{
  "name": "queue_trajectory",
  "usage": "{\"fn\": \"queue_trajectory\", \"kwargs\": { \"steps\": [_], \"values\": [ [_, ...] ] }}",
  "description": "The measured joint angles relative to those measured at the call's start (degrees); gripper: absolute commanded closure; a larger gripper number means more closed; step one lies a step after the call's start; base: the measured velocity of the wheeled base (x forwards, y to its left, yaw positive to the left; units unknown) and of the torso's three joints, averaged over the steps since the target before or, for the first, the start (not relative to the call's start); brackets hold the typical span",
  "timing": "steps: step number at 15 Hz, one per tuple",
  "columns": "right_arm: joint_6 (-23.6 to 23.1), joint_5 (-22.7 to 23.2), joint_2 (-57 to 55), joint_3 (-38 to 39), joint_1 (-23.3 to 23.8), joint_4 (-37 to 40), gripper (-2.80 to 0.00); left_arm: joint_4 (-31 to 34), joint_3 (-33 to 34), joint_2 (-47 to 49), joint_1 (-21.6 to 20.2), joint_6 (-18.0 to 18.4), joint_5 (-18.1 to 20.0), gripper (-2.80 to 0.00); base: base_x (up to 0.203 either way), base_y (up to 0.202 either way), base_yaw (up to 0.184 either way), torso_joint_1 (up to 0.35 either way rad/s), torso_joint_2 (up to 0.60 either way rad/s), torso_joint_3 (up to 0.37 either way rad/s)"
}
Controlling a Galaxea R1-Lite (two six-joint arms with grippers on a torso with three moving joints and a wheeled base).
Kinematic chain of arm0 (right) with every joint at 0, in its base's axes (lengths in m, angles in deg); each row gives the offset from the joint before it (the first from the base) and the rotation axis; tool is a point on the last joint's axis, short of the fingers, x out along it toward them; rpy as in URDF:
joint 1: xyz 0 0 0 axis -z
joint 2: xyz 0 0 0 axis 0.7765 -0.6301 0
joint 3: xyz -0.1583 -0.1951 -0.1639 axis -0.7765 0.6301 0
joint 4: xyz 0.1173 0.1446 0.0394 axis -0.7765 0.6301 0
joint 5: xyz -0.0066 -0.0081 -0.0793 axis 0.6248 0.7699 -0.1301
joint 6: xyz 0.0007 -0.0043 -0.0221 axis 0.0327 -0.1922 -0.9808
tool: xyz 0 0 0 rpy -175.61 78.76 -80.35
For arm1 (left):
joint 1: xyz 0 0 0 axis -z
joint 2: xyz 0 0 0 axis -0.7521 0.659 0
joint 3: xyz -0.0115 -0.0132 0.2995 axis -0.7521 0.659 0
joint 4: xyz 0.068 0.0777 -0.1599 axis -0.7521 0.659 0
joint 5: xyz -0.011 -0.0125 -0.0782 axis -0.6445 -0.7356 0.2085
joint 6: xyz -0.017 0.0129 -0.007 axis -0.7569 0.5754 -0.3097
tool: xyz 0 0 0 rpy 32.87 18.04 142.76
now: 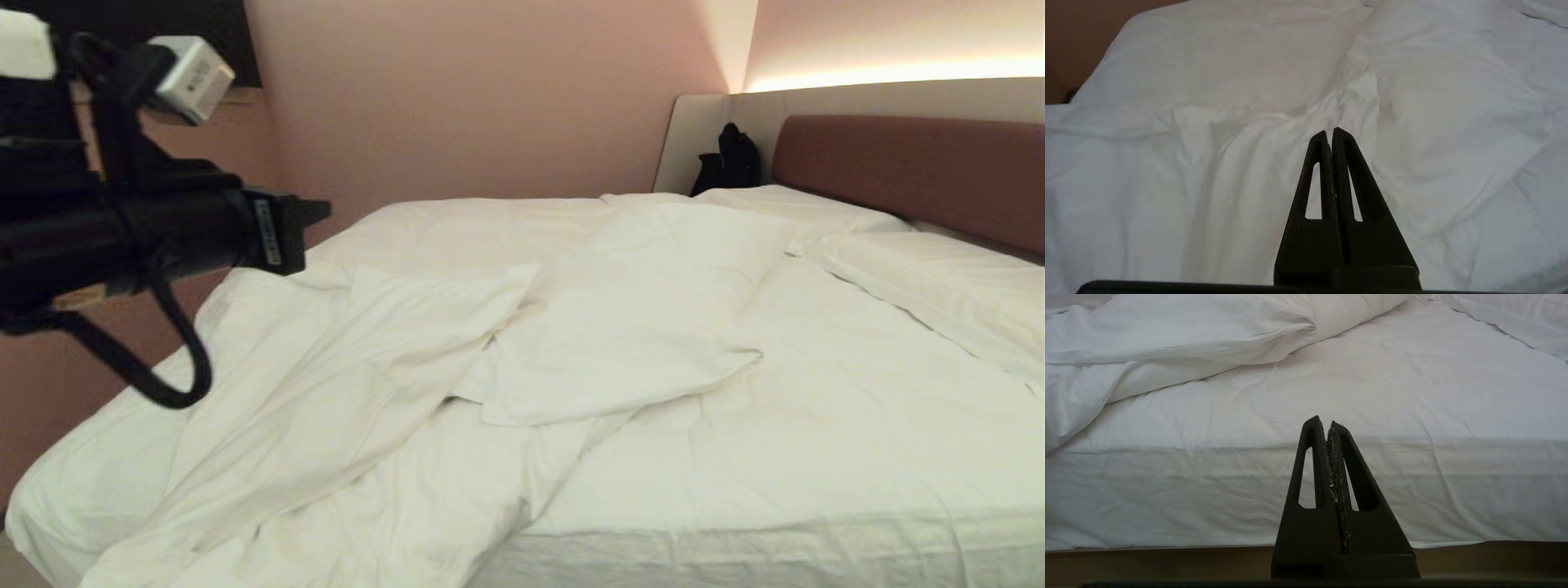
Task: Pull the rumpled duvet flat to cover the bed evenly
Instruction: Flatten the corners of the folded blanket
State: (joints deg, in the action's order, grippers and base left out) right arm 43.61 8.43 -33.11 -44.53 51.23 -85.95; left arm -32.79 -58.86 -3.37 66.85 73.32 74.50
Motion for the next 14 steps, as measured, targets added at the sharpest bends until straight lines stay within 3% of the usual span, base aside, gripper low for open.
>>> {"fn": "queue_trajectory", "kwargs": {
  "steps": [9,14],
  "values": [
    [0.02,0.0,0.0,0.0,-0.02,-0.02,0.0,-2.88,-23.25,29.16,0.98,0.19,0.61,0.0,0.0,0.0,0.0,0.0,0.0,0.0],
    [0.02,0.0,0.0,0.0,-0.02,0.0,0.0,0.51,-35.17,39.49,1.92,0.57,0.42,0.0,0.0,0.0,0.0,0.0,0.0,0.0]
  ]
}}
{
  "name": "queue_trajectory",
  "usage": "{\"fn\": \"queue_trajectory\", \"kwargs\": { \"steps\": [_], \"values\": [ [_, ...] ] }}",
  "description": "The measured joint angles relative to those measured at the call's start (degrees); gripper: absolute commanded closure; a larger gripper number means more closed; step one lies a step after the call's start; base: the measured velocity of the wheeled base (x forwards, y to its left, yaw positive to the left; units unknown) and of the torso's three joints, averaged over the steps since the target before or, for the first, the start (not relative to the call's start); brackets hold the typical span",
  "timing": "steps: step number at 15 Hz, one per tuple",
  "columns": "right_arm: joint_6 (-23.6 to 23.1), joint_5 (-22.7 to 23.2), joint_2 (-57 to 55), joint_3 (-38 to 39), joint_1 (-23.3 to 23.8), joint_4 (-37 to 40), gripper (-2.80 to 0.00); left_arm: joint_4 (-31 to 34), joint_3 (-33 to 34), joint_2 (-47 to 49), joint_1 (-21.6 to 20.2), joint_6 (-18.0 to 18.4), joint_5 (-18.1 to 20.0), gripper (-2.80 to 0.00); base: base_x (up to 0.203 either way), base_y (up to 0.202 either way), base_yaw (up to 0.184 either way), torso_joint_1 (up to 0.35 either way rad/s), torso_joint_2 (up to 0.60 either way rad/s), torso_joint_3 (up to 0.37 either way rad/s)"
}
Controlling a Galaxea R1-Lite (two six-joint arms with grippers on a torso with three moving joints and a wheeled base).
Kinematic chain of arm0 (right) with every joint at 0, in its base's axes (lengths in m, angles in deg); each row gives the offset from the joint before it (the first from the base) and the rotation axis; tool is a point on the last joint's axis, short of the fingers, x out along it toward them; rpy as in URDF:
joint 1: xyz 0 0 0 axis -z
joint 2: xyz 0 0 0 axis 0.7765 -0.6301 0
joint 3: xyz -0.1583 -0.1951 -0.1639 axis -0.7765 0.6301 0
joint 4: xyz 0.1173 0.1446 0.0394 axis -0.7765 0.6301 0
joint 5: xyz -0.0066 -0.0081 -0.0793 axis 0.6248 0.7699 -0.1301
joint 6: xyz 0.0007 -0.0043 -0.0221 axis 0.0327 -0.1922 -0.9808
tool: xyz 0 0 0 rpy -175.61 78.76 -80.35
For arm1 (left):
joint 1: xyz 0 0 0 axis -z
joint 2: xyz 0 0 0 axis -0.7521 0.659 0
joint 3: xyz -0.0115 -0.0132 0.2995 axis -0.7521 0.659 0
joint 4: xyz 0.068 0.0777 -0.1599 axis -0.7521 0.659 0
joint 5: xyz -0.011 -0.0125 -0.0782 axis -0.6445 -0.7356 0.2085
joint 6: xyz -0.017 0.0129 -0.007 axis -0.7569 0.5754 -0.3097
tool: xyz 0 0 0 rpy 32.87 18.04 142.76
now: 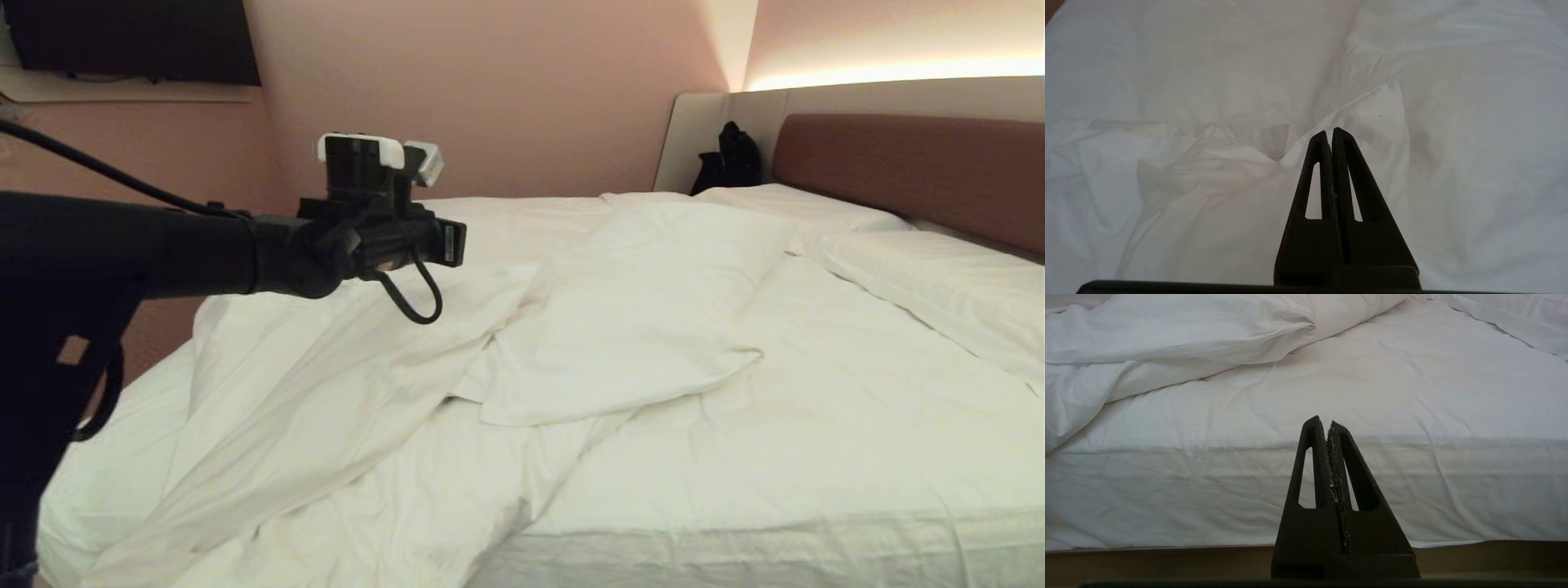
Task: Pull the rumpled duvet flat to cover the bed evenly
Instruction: Flatten the corners of the folded blanket
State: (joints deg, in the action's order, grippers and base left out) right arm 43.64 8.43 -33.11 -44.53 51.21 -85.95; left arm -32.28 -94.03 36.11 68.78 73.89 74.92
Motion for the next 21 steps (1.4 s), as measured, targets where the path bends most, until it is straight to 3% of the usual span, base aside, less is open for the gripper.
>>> {"fn": "queue_trajectory", "kwargs": {
  "steps": [5,11,17,18,21],
  "values": [
    [-0.02,0.0,0.0,0.0,0.02,0.0,0.0,3.54,-8.95,8.0,1.97,3.92,-0.22,0.0,0.0,0.0,0.0,0.0,0.0,0.0],
    [-0.04,0.0,0.0,0.0,0.0,0.01,0.0,2.63,-10.98,13.13,5.74,11.48,-3.08,0.0,0.0,0.0,0.0,0.0,0.0,0.0],
    [-0.02,0.0,0.0,0.0,0.0,0.0,0.0,0.7,-11.57,16.24,6.67,13.96,-5.79,0.0,0.0,0.0,0.0,0.0,0.0,0.0],
    [-0.02,0.0,0.0,0.0,0.02,0.0,0.0,-0.26,-11.57,16.56,6.83,13.98,-5.99,-2.8,0.0,0.0,0.0,0.0,0.0,0.0],
    [-0.02,-0.02,0.0,0.0,0.04,0.01,0.0,-0.76,-11.55,16.68,7.76,14.1,-7.06,-2.8,0.0,0.0,0.0,0.0,0.0,0.0]
  ]
}}
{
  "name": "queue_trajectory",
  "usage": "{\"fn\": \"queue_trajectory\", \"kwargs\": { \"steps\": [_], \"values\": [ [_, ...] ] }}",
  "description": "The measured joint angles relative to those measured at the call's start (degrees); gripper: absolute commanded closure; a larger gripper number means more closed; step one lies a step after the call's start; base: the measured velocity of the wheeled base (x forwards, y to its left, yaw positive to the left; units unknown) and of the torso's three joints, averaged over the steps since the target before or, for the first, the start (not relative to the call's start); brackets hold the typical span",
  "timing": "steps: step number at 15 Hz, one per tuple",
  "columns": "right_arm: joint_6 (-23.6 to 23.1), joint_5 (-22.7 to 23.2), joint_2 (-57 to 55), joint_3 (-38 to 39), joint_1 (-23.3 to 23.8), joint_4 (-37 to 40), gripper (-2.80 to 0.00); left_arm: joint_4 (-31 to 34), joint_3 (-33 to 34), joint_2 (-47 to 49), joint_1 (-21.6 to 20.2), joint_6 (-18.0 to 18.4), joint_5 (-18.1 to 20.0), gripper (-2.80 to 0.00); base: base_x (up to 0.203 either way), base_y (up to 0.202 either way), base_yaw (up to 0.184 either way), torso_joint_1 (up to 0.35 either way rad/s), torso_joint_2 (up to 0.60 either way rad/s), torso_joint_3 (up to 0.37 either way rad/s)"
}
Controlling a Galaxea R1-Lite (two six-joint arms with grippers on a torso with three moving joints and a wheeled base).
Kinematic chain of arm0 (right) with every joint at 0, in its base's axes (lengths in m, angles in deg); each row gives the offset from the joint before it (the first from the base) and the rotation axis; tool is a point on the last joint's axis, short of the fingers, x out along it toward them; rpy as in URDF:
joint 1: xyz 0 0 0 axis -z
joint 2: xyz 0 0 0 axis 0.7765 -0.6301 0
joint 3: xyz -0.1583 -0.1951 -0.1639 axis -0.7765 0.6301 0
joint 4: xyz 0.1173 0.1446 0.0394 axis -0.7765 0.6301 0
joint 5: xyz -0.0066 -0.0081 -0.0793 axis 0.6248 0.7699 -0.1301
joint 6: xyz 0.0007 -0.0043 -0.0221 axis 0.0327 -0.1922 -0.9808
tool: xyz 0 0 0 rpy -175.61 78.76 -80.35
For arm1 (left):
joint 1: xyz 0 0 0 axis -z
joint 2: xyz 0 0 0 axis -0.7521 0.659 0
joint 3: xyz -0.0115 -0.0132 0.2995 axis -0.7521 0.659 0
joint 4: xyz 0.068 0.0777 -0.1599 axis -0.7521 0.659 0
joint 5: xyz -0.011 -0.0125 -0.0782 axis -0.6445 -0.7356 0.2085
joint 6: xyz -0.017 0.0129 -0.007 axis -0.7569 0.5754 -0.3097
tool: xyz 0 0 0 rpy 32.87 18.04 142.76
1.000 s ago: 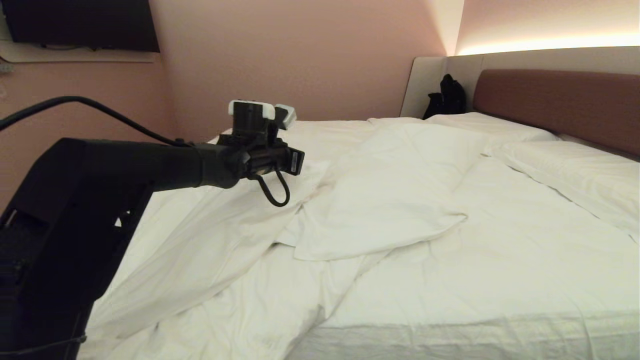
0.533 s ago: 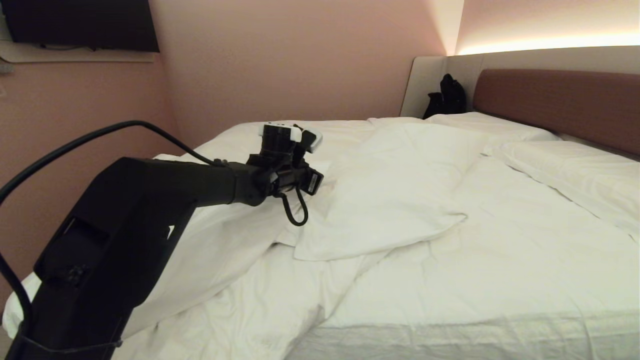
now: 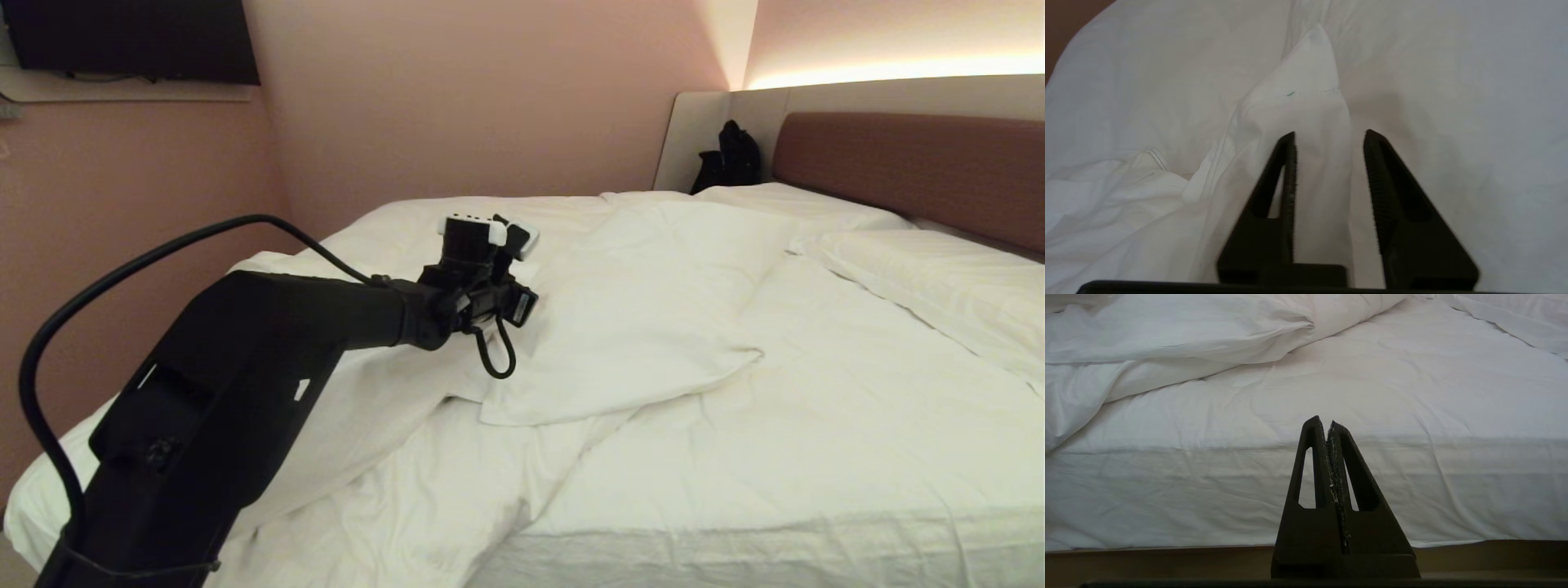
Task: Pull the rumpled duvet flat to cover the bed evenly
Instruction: Flatten the corners of the folded blanket
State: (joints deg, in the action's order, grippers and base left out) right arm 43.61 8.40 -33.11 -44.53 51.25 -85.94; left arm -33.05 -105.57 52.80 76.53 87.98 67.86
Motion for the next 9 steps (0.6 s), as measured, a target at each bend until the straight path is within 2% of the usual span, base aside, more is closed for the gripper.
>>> {"fn": "queue_trajectory", "kwargs": {
  "steps": [4,9],
  "values": [
    [0.02,0.02,0.0,0.0,-0.04,-0.01,0.0,-4.32,1.22,-0.85,2.89,1.71,-1.87,-2.8,0.0,0.0,0.0,0.0,0.0,0.0],
    [0.01,0.0,0.0,0.0,-0.01,-0.01,0.0,-4.62,0.64,0.27,3.91,3.54,-4.49,-2.8,0.0,0.0,0.0,0.0,0.0,0.0]
  ]
}}
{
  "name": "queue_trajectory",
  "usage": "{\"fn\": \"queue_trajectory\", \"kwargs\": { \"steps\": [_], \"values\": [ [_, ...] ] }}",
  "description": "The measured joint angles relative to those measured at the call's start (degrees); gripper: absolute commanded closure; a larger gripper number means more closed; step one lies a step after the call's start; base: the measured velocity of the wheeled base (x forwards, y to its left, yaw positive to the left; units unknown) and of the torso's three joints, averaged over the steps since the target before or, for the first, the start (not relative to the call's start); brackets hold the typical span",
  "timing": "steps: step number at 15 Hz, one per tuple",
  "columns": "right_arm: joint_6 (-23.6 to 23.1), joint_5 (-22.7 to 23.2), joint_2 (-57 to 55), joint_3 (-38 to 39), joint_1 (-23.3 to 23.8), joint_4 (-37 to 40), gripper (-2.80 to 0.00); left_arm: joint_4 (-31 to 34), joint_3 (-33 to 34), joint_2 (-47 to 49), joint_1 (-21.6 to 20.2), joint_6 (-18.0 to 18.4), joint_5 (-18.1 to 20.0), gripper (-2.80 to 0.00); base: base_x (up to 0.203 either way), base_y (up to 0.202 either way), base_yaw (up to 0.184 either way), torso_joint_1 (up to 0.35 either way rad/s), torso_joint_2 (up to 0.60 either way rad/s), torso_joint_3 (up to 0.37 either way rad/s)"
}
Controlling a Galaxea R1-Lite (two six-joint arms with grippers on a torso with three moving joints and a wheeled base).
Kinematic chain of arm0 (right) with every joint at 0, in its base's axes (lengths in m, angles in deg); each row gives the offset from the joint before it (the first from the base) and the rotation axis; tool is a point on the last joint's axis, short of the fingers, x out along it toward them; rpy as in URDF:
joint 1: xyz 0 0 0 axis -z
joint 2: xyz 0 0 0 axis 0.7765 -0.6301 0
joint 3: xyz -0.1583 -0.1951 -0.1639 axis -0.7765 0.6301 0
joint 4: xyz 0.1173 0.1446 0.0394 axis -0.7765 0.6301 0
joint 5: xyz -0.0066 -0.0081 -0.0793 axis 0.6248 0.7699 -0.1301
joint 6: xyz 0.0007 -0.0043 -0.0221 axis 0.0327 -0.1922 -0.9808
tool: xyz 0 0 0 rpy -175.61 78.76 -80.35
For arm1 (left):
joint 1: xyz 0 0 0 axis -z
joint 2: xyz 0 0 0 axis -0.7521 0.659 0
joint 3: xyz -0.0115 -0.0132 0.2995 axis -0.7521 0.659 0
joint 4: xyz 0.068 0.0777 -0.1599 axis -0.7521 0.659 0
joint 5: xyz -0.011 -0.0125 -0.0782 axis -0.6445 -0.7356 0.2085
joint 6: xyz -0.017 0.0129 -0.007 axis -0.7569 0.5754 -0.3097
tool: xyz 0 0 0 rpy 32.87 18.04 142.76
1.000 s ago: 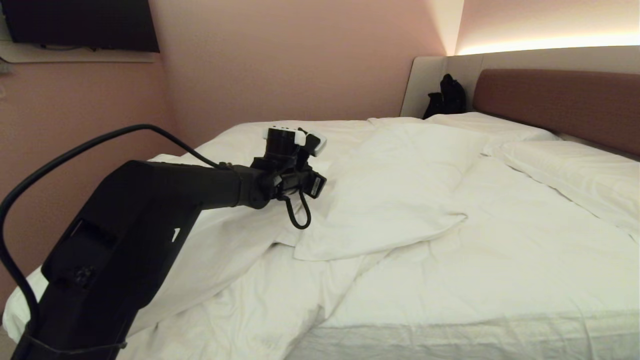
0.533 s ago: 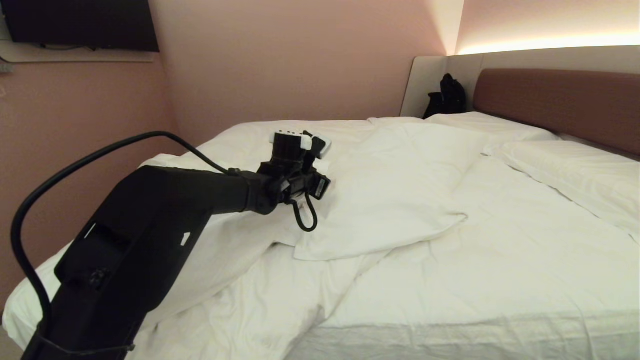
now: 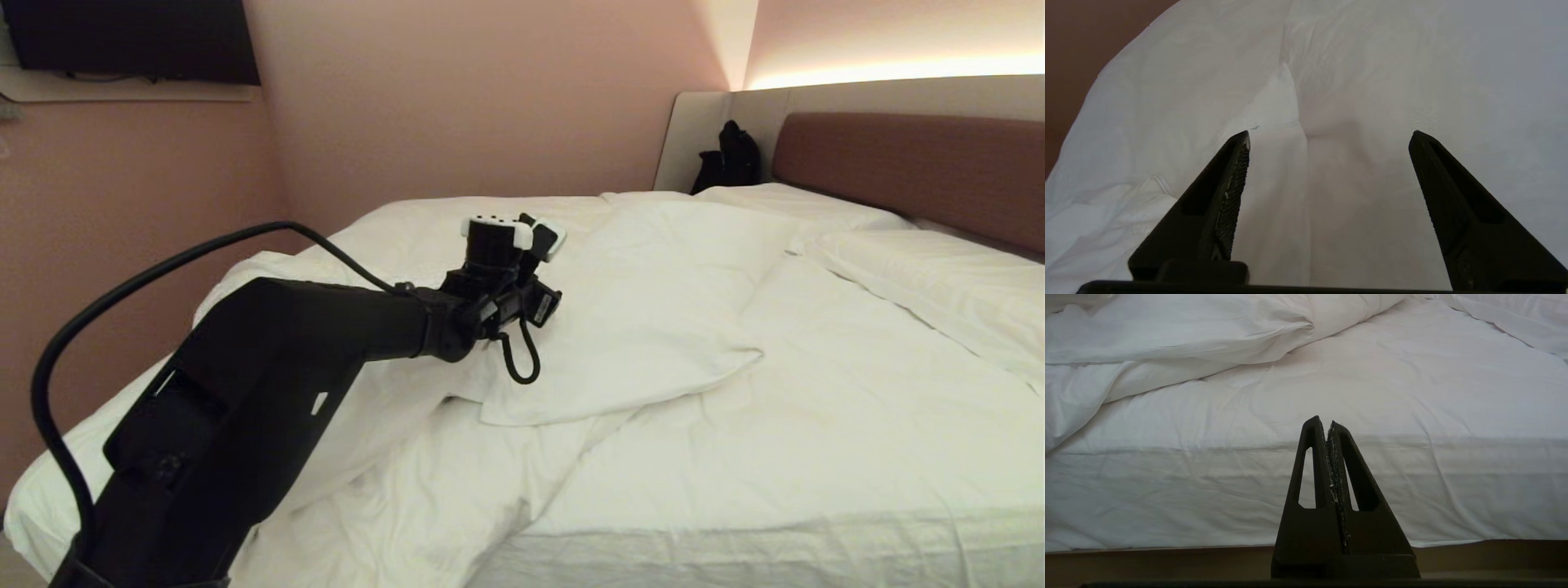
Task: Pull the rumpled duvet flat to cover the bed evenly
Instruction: Flatten the corners of the folded blanket
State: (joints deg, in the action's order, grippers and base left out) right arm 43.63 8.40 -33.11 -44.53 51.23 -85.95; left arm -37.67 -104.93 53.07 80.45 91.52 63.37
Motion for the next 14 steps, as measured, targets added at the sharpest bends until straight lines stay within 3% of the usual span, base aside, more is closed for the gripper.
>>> {"fn": "queue_trajectory", "kwargs": {
  "steps": [14],
  "values": [
    [0.01,0.02,0.0,0.0,-0.02,0.0,0.0,-3.29,-0.82,4.24,-3.12,1.84,-6.24,-2.8,0.0,0.0,0.0,0.0,0.0,0.0]
  ]
}}
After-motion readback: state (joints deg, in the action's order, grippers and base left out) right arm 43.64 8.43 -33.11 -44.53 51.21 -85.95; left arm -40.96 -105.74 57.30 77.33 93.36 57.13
